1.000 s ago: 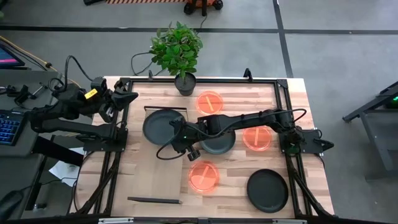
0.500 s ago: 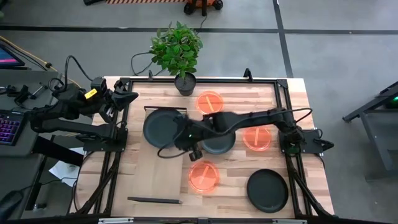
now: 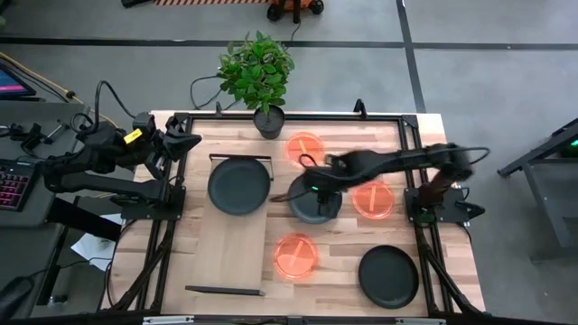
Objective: Place and stack plates onto a shelf
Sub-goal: Put the top orange plate on the shelf
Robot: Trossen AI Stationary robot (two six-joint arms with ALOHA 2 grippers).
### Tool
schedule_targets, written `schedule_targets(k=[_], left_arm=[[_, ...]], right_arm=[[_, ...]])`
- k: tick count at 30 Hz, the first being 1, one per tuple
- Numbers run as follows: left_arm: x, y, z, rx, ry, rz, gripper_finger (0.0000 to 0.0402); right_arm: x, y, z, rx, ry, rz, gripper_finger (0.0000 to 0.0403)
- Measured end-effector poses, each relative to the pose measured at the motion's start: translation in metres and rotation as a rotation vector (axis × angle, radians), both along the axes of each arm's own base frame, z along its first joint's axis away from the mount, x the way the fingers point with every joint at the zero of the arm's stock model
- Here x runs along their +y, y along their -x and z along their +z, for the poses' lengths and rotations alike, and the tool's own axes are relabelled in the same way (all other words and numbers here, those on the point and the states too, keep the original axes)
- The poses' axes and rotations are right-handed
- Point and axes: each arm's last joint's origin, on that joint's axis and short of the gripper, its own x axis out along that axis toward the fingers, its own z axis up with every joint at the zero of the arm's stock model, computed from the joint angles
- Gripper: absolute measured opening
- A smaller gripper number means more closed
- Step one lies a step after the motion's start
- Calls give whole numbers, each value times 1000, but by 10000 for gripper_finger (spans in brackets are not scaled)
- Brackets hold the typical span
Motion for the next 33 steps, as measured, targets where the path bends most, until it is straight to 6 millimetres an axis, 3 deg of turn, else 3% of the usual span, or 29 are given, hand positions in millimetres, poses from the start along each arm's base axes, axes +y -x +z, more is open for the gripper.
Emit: schedule_targets(k=[3,6,10,16,24,33], left_arm=[[0,0,0,0,0,0,0],[0,0,0,0,1,0,0],[0,0,0,0,4,-1,0],[0,0,0,-2,16,-4,0],[0,0,0,-8,53,-13,0],[0,0,0,-8,55,-6,0]], right_arm=[[-2,35,-32,-102,-27,-230,158],[-15,59,-56,-287,-156,-582,158],[-43,70,-80,-520,-328,-929,158],[-108,79,-116,-576,-269,-1267,158],[-163,60,-153,-681,-380,-1375,158],[-184,28,-174,-622,-387,-1389,158]])
